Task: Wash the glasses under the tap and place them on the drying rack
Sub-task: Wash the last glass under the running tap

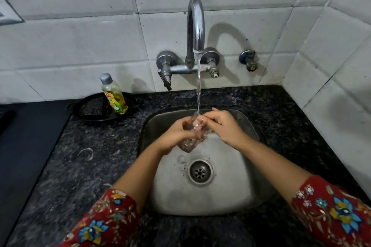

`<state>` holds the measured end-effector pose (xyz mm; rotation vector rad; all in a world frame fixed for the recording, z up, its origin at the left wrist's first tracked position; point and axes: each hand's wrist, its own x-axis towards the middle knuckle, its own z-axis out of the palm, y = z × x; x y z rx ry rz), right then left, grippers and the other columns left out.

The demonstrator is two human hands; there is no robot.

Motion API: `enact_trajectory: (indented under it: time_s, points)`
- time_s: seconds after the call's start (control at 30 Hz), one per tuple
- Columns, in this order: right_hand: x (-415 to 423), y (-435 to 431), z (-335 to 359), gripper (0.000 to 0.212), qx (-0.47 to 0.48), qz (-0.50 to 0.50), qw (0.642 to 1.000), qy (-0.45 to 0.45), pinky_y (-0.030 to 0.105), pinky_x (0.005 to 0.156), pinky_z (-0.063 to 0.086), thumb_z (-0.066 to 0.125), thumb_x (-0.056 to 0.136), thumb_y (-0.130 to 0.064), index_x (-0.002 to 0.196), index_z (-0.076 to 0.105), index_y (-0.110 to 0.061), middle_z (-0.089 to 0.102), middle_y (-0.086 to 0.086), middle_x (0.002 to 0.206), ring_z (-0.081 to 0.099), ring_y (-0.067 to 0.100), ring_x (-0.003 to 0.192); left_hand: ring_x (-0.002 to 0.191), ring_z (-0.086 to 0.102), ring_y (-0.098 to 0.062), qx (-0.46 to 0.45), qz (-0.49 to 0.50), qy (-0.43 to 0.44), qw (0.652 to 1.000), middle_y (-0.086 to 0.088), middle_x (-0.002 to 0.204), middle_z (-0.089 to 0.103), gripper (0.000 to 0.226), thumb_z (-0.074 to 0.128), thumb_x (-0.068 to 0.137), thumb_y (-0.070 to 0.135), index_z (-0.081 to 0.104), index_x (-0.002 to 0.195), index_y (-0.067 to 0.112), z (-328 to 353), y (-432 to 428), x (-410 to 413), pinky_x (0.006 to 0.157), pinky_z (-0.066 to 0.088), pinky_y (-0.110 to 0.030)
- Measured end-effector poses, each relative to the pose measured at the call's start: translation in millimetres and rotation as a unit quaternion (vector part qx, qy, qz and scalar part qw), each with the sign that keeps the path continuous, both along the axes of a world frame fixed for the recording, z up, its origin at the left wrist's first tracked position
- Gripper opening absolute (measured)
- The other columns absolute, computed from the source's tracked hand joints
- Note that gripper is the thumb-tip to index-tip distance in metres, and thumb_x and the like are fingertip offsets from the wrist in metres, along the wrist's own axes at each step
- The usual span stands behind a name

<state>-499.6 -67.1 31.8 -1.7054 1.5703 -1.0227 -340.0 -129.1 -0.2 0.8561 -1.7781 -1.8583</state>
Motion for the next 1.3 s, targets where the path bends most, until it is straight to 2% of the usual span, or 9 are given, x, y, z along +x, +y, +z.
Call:
enact_trajectory:
  time_s: [0.1, 0.23, 0.43, 0.6, 0.7, 0.77, 0.93, 1.17, 1.3]
  points:
    - [1.8, -2.2, -3.7, 0.024, -0.001, -0.013, 1.000, -0.018, 0.028, 0.101, 0.037, 0.055, 0.094, -0.019, 0.082, 0.072, -0.008, 0.073, 0.008, 0.081, 0.066, 0.014, 0.075, 0.084, 0.066, -0.014, 0.015, 0.006, 0.012, 1.000, -0.003, 0.093, 0.069, 0.036, 0.079, 0.070, 0.015, 0.065, 0.103, 0.012, 1.1, -4.1, 2.0, 0.079, 0.051, -0.029]
    - [9.3, -13.3, -5.8, 0.031, 0.043, -0.065, 0.993, -0.088, 0.042, 0.076, 0.055, 0.053, 0.095, -0.027, 0.074, 0.071, -0.012, 0.073, 0.009, 0.074, 0.068, 0.024, 0.070, 0.083, 0.066, -0.005, -0.237, 0.150, -0.137, 0.950, 0.009, 0.093, 0.071, 0.054, 0.081, 0.061, 0.042, 0.062, 0.109, 0.026, -1.7, 11.3, -13.9, 0.074, 0.053, -0.025]
    - [2.3, -3.9, -8.5, 0.028, -0.035, -0.016, 0.998, -0.046, 0.027, 0.093, 0.039, 0.052, 0.095, -0.017, 0.078, 0.071, -0.006, 0.072, 0.006, 0.077, 0.065, 0.026, 0.075, 0.074, 0.065, -0.017, 0.016, -0.026, -0.014, 0.999, -0.003, 0.085, 0.066, 0.038, 0.078, 0.071, 0.010, 0.060, 0.103, 0.011, 11.2, 0.1, -0.2, 0.075, 0.054, -0.038]
    - [10.6, -12.7, -6.1, 0.032, 0.026, -0.020, 0.998, -0.047, 0.043, 0.087, 0.053, 0.050, 0.096, -0.027, 0.075, 0.070, -0.013, 0.073, 0.003, 0.071, 0.069, 0.016, 0.071, 0.081, 0.065, -0.012, -0.288, 0.167, -0.222, 0.917, 0.008, 0.093, 0.068, 0.049, 0.075, 0.067, 0.040, 0.052, 0.108, 0.027, 6.2, 22.9, -14.3, 0.071, 0.054, -0.033]
    - [9.1, -7.2, -5.6, 0.038, -0.080, 0.009, 0.995, 0.065, 0.031, 0.109, 0.033, 0.045, 0.095, -0.032, 0.078, 0.071, -0.010, 0.073, -0.003, 0.075, 0.062, 0.001, 0.069, 0.085, 0.067, -0.013, -0.096, 0.037, -0.051, 0.993, 0.002, 0.093, 0.070, 0.041, 0.080, 0.066, 0.016, 0.059, 0.101, 0.021, 13.5, 10.4, -3.8, 0.079, 0.056, -0.034]
    - [6.3, -2.8, -7.0, 0.039, -0.109, 0.025, 0.989, 0.092, 0.029, 0.112, 0.026, 0.042, 0.094, -0.033, 0.081, 0.070, -0.009, 0.068, -0.011, 0.076, 0.056, -0.005, 0.068, 0.084, 0.066, -0.013, -0.016, -0.046, 0.014, 0.999, -0.001, 0.088, 0.069, 0.032, 0.074, 0.071, -0.002, 0.062, 0.096, 0.013, 17.3, 4.1, 2.7, 0.080, 0.055, -0.028]
    - [18.9, -10.1, -4.5, 0.035, -0.005, -0.039, 0.998, 0.051, 0.042, 0.096, 0.046, 0.049, 0.096, -0.029, 0.069, 0.067, -0.016, 0.069, -0.005, 0.063, 0.064, 0.007, 0.061, 0.082, 0.065, -0.010, -0.278, 0.128, -0.209, 0.929, 0.010, 0.087, 0.067, 0.041, 0.075, 0.067, 0.032, 0.052, 0.100, 0.029, 10.1, 20.4, -9.2, 0.073, 0.053, -0.034]
    - [10.1, -6.8, 1.0, 0.023, -0.017, 0.055, 0.991, 0.124, 0.031, 0.095, 0.040, 0.050, 0.096, -0.020, 0.088, 0.070, -0.012, 0.070, -0.007, 0.081, 0.060, 0.004, 0.075, 0.081, 0.064, -0.007, -0.187, 0.083, -0.131, 0.970, 0.011, 0.085, 0.066, 0.046, 0.084, 0.059, 0.026, 0.052, 0.092, 0.033, 14.7, 11.1, -8.0, 0.069, 0.047, -0.025]
    - [20.6, -12.0, -1.2, 0.040, -0.037, -0.087, 0.995, 0.016, 0.043, 0.074, 0.051, 0.047, 0.097, -0.031, 0.062, 0.060, -0.017, 0.065, 0.000, 0.060, 0.062, 0.018, 0.059, 0.076, 0.064, -0.015, -0.277, 0.149, -0.196, 0.929, 0.008, 0.083, 0.062, 0.046, 0.071, 0.075, 0.034, 0.046, 0.109, 0.017, 19.7, 24.5, -20.9, 0.057, 0.044, -0.024]
